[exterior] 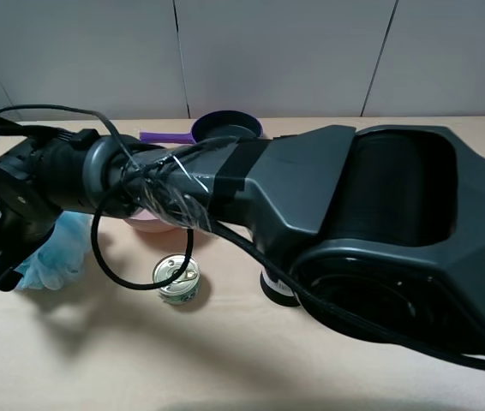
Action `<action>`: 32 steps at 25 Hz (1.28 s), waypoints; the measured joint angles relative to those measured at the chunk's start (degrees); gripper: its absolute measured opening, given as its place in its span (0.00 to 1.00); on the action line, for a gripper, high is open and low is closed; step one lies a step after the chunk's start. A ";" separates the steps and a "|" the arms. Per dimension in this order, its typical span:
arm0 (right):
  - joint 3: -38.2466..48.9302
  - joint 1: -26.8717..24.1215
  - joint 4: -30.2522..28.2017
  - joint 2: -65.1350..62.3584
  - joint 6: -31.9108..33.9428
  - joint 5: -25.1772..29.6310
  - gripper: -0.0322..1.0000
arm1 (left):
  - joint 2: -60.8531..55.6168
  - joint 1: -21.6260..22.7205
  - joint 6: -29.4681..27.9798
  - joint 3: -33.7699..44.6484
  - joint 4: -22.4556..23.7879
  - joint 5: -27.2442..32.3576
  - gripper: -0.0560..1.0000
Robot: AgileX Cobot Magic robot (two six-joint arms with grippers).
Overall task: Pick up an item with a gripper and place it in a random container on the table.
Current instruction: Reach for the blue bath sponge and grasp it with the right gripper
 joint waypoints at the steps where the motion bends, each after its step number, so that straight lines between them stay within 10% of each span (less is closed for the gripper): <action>1: 0.00 0.00 0.00 0.27 0.00 -0.06 0.70 | 0.00 0.00 0.00 0.00 0.00 0.00 0.93; 32: -0.04 -0.85 -1.11 4.89 -0.26 -4.53 0.70 | 0.00 0.00 0.00 0.00 0.00 0.00 0.93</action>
